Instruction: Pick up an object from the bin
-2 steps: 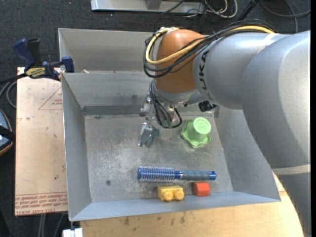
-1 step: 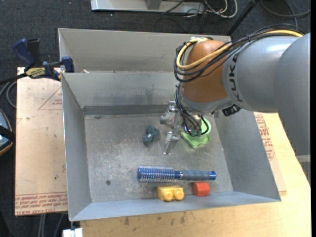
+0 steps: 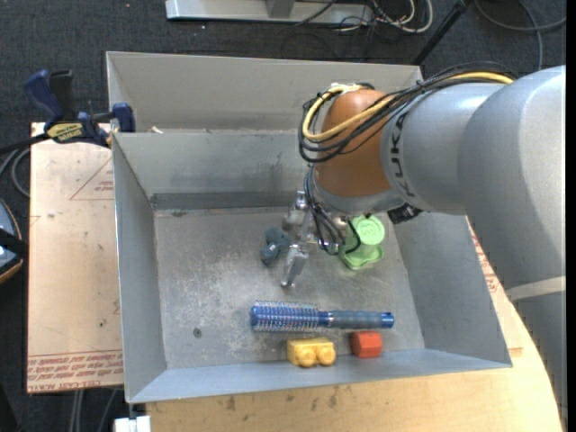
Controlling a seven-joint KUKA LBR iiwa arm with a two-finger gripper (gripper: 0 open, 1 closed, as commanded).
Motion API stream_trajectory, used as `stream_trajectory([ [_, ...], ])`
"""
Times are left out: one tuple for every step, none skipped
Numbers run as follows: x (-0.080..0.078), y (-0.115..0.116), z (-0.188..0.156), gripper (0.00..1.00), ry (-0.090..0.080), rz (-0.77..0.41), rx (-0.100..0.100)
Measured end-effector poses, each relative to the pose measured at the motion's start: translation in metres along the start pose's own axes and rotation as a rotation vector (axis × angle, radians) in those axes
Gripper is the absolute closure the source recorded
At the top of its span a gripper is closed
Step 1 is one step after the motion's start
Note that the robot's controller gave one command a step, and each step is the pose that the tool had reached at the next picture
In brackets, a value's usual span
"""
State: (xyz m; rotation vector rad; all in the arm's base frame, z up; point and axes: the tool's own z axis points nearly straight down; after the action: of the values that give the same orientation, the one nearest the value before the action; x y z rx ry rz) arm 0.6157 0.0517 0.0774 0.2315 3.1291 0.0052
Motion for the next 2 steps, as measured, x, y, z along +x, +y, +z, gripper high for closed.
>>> stream_trajectory([
  [-0.001,0.001,-0.004,1.00,-0.004,-0.001,-0.001],
  [-0.003,0.017,-0.093,1.00,-0.007,0.006,-0.001],
])
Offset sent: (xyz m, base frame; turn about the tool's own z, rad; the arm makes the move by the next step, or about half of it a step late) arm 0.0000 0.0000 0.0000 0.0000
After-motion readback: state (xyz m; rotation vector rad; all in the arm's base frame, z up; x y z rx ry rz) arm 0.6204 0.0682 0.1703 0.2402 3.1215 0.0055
